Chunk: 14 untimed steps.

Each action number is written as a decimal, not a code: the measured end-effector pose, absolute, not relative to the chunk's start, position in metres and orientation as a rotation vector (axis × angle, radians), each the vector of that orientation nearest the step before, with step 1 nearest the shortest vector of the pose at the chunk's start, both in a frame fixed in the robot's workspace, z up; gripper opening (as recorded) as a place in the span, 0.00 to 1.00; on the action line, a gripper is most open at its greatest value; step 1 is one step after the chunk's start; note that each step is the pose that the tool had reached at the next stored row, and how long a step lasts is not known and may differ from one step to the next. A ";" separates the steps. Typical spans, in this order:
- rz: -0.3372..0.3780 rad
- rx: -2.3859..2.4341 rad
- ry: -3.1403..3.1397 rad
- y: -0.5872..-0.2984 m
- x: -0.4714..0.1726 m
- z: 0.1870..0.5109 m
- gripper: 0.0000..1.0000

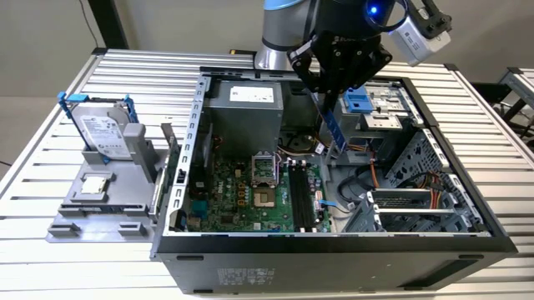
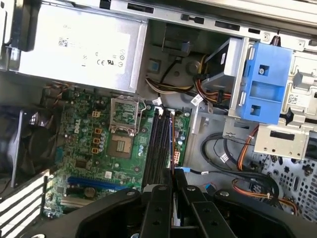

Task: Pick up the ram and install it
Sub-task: 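Insert the ram into the slot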

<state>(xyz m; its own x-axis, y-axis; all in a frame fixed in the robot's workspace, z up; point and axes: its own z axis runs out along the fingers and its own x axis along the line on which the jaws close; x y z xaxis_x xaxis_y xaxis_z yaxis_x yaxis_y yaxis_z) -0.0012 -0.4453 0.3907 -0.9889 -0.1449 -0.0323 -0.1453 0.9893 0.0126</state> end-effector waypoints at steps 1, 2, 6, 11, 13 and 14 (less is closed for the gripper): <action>0.023 -0.225 3.102 -0.445 -0.001 0.391 0.00; 0.023 -0.224 3.102 -0.445 -0.001 0.391 0.00; 0.023 -0.221 3.102 -0.445 -0.001 0.390 0.00; 0.023 -0.221 3.102 -0.445 0.000 0.388 0.00; 0.023 -0.221 3.102 -0.445 0.002 0.387 0.00; 0.023 -0.221 3.102 -0.445 0.003 0.386 0.00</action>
<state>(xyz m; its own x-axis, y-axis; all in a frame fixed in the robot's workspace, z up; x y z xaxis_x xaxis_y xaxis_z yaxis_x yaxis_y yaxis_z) 0.0034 -0.4453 0.3864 -0.9894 -0.1416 -0.0323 -0.1421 0.9898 0.0125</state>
